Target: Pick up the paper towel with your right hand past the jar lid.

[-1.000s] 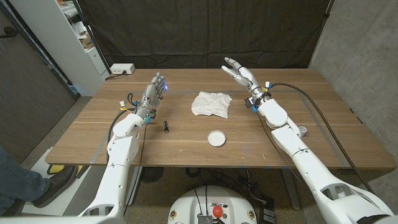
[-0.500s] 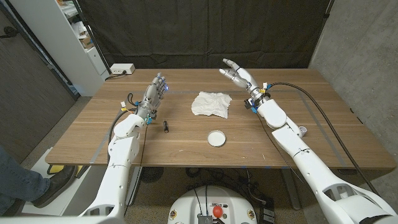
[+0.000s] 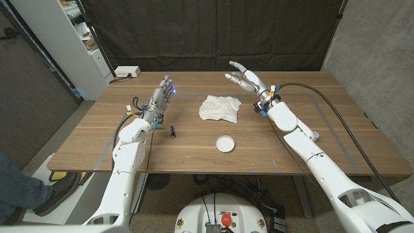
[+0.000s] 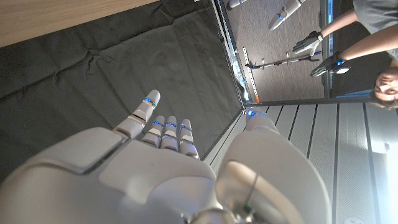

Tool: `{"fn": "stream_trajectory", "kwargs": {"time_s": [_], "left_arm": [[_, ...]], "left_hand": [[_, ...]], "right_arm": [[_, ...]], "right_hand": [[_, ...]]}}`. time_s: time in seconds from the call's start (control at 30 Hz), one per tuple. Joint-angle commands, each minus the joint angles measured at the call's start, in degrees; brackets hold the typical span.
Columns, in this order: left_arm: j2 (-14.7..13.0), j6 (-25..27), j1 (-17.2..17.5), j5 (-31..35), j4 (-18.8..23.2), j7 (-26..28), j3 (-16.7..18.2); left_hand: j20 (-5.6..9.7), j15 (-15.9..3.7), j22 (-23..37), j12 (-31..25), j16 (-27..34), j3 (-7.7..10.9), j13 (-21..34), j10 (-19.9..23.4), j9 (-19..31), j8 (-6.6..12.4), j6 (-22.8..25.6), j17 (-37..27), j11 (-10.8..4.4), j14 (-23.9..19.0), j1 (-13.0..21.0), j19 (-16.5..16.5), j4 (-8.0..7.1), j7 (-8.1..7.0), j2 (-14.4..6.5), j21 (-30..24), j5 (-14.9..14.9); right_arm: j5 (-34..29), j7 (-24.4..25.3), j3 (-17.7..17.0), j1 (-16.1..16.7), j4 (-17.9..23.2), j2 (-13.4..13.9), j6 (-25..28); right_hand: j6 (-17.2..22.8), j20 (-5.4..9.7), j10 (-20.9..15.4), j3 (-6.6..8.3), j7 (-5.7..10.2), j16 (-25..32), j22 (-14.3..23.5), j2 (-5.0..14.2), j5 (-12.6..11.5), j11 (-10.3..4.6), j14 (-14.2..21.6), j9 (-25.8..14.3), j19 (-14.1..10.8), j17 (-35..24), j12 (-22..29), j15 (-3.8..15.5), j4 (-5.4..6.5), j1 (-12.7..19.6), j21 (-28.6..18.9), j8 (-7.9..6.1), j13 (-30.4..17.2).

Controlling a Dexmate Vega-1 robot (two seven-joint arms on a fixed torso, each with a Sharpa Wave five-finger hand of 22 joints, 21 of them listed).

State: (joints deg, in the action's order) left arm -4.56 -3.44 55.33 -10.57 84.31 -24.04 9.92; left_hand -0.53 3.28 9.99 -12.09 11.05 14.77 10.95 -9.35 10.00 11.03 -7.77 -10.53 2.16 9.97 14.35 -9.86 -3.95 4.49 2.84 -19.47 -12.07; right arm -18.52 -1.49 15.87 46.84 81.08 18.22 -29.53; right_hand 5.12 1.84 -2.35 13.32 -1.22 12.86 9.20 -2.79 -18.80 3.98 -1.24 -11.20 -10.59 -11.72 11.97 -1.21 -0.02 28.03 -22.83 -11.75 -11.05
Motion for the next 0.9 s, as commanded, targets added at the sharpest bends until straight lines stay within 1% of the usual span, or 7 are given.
{"fn": "stream_trajectory", "kwargs": {"time_s": [0.03, 0.17, 0.3, 0.67, 0.7, 0.73, 0.9], "left_arm": [[-0.1, 0.2, 0.1, 0.1, 0.3, 0.2, -0.2], [0.3, -0.7, -0.2, -0.3, -0.4, 0.2, -0.1], [0.6, -1.2, -0.3, -0.6, -1.0, 0.2, 0.1], [0.7, -1.0, -0.1, -0.4, -1.2, 0.4, 0.0], [0.7, -1.0, 0.0, -0.4, -1.2, 0.4, 0.0], [0.7, -1.0, 0.0, -0.4, -1.2, 0.4, 0.0], [0.9, -1.1, 0.1, -1.1, -1.2, -0.2, 0.1]], "left_hand": [[-0.45, 0.15, 0.2, -0.2, 0.3, 0.11, 0.0, -0.2, 0.2, -0.07, 0.4, -0.1, 0.12, 1.6, 0.2, -6.6, 0.37, -0.14, -0.9, 0.1, 0.0], [-0.46, 0.13, 0.2, -0.2, 0.3, 0.09, 0.0, -0.3, 0.2, -0.08, 0.4, -0.1, 0.06, 1.6, 0.2, -6.6, 0.4, -0.15, -0.9, 0.2, 0.0], [-0.42, 0.09, 0.2, -0.1, 0.2, 0.07, 0.0, -0.3, 0.2, -0.1, 0.4, -0.1, -0.06, 1.7, 0.2, -6.6, 0.44, -0.18, -0.9, 0.3, 0.1], [-0.44, 0.05, 0.2, -0.1, 0.1, -0.01, 0.0, -0.3, 0.2, -0.13, 0.5, -0.1, -0.11, 1.8, 0.1, -6.6, 0.53, -0.23, -1.0, 0.6, 0.1], [-0.46, 0.05, 0.2, -0.1, 0.1, -0.01, 0.0, -0.3, 0.2, -0.16, 0.4, -0.1, -0.09, 1.8, 0.1, -6.6, 0.53, -0.27, -1.0, 0.6, 0.1], [-0.44, 0.01, 0.2, -0.1, 0.1, -0.02, 0.0, -0.3, 0.2, -0.14, 0.5, -0.1, -0.08, 1.8, 0.1, -6.6, 0.54, -0.3, -1.0, 0.7, 0.1], [-0.45, 0.1, 0.2, -0.1, 0.1, -0.05, 0.0, -0.3, 0.2, -0.16, 0.5, -0.1, -0.1, 1.8, 0.1, -6.6, 0.58, -0.27, -1.0, 0.8, 0.2]], "right_arm": [[-6.4, 2.0, 1.5, -0.7, 2.0, 1.9, 2.1], [-8.7, 3.3, 2.0, -0.8, 2.3, 2.6, 2.6], [-11.4, 4.9, 2.4, -0.6, 3.2, 3.2, 3.7], [-12.5, 5.1, 3.3, -0.7, 4.1, 4.2, 4.7], [-12.9, 5.2, 3.4, -0.7, 4.2, 4.3, 4.9], [-14.9, 6.3, 3.8, -0.7, 4.6, 4.6, 5.1], [-16.9, 7.5, 4.5, -0.8, 5.0, 5.2, 5.7]], "right_hand": [[0.1, 0.13, -0.1, 0.07, 0.53, -0.3, 0.2, 0.02, -0.4, -0.23, -0.1, -0.1, -0.5, -0.2, -0.2, 0.28, -0.49, 0.7, 0.2, 0.15, -0.2], [0.1, 0.09, -0.1, 0.09, 0.57, -0.3, 0.2, 0.03, -0.4, -0.35, 0.0, -0.1, -0.7, -0.2, -0.2, 0.35, -0.58, 0.8, 0.3, 0.13, -0.2], [0.5, 0.09, -0.8, 0.08, 0.6, 0.1, 0.2, -0.08, -0.5, -0.51, 1.2, -0.1, -1.8, -0.2, 0.0, 0.56, -0.89, 1.2, 0.4, 0.03, -0.2], [0.5, 0.09, -1.1, -0.02, 0.66, 0.1, 0.2, -0.3, -0.6, -0.6, 1.4, -0.1, -2.7, -0.2, 0.1, 0.47, -1.11, 1.3, 0.5, 0.04, -0.2], [0.5, 0.1, -1.0, -0.02, 0.69, 0.1, 0.2, -0.31, -0.6, -0.61, 1.4, -0.1, -2.7, -0.2, 0.1, 0.52, -1.13, 1.4, 0.6, 0.04, -0.2], [0.5, 0.1, -1.0, -0.03, 0.71, 0.1, 0.2, -0.32, -0.6, -0.6, 1.4, -0.1, -2.7, -0.2, 0.1, 0.53, -1.15, 1.4, 0.6, 0.05, -0.2], [0.8, -0.12, -1.7, -0.04, 0.82, 0.3, 0.2, -0.37, -0.7, -0.71, 2.0, -0.1, -3.1, -0.2, 0.3, 0.72, -1.31, 1.5, 0.8, -0.05, -0.2]]}}
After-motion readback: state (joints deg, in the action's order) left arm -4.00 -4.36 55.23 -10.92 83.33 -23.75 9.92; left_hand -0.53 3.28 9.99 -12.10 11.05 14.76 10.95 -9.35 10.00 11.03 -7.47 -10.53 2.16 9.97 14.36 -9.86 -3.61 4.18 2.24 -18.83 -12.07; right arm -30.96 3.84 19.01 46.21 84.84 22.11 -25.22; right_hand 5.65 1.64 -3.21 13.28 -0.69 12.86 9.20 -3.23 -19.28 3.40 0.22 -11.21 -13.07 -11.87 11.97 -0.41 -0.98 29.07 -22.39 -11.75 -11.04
